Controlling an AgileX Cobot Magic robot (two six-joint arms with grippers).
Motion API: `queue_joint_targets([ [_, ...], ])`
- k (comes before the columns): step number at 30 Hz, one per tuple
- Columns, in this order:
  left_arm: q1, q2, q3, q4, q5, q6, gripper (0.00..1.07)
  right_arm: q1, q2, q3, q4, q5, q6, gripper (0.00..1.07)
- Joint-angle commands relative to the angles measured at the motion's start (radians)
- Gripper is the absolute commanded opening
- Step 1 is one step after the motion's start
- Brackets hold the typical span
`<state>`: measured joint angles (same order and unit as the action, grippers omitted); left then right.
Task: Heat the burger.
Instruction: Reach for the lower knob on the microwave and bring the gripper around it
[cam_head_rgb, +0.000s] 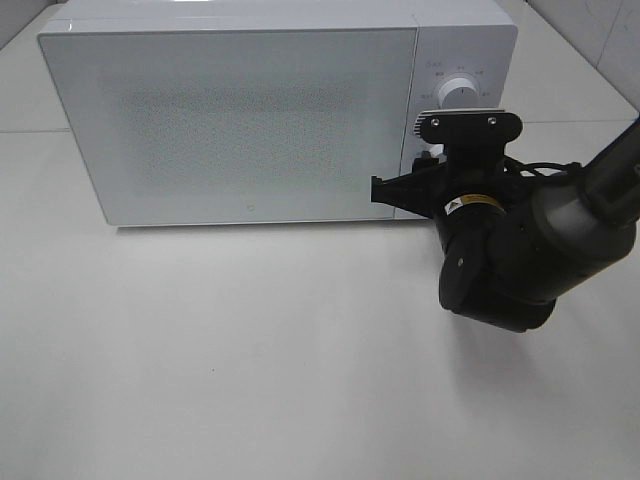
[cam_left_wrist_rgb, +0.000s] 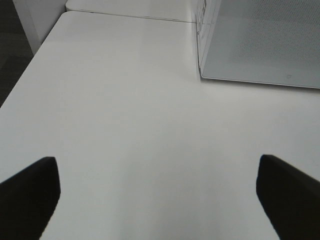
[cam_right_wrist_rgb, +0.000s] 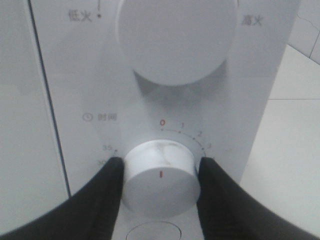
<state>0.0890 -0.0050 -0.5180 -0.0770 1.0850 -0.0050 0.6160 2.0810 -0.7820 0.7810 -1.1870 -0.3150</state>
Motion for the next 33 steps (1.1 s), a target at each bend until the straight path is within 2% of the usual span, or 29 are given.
queue_joint_targets([
  [1, 0.003, -0.015, 0.001, -0.002, -0.015, 0.0, 1.01, -0.011, -0.001, -0.019, -0.028, -0.132, 0.029, 0.09],
  [3, 0.003, -0.015, 0.001, -0.002, -0.015, 0.0, 1.01, -0.011, -0.001, -0.019, -0.032, -0.132, 0.051, 0.09],
  [5, 0.003, -0.015, 0.001, -0.002, -0.015, 0.0, 1.01, -0.011, -0.001, -0.019, -0.065, -0.13, 0.198, 0.09],
  [6, 0.003, -0.015, 0.001, -0.002, -0.015, 0.0, 1.01, -0.011, -0.001, -0.019, -0.065, -0.13, 0.198, 0.09],
  [7, 0.003, -0.015, 0.001, -0.002, -0.015, 0.0, 1.01, -0.011, -0.002, -0.019, -0.095, -0.13, 0.335, 0.09],
  [8, 0.003, -0.015, 0.001, -0.002, -0.015, 0.0, 1.01, -0.011, -0.002, -0.019, -0.095, -0.13, 0.335, 0.09],
  [10, 0.003, -0.015, 0.001, -0.002, -0.015, 0.0, 1.01, -0.011, -0.002, -0.019, -0.108, -0.13, 0.613, 0.09],
  [11, 0.003, -0.015, 0.001, -0.002, -0.015, 0.0, 1.01, -0.011, -0.002, -0.019, -0.108, -0.13, 0.613, 0.09],
  [13, 0.003, -0.015, 0.001, -0.002, -0.015, 0.0, 1.01, -0.011, -0.002, -0.019, -0.116, -0.127, 1.058, 0.09],
  [14, 0.003, -0.015, 0.001, -0.002, -0.015, 0.0, 1.01, -0.011, -0.002, -0.019, -0.116, -0.127, 1.058, 0.09],
  [16, 0.003, -0.015, 0.001, -0.002, -0.015, 0.0, 1.01, -0.011, -0.002, -0.019, -0.149, -0.139, 1.339, 0.09],
  [17, 0.003, -0.015, 0.001, -0.002, -0.015, 0.0, 1.01, -0.011, -0.002, -0.019, -0.149, -0.139, 1.339, 0.09],
  [18, 0.003, -0.015, 0.001, -0.002, -0.015, 0.0, 1.01, -0.011, -0.002, -0.019, -0.173, -0.14, 1.48, 0.09],
  [19, 0.003, -0.015, 0.001, -0.002, -0.015, 0.0, 1.01, -0.011, -0.002, -0.019, -0.173, -0.14, 1.48, 0.09],
  [21, 0.003, -0.015, 0.001, -0.002, -0.015, 0.0, 1.01, -0.011, -0.002, -0.019, -0.21, -0.139, 1.639, 0.09],
  [25, 0.003, -0.015, 0.001, -0.002, -0.015, 0.0, 1.01, -0.011, -0.002, -0.019, -0.231, -0.15, 1.703, 0.09],
  [33, 0.003, -0.015, 0.001, -0.002, -0.015, 0.0, 1.01, -0.011, -0.002, -0.019, -0.231, -0.197, 1.651, 0.1],
])
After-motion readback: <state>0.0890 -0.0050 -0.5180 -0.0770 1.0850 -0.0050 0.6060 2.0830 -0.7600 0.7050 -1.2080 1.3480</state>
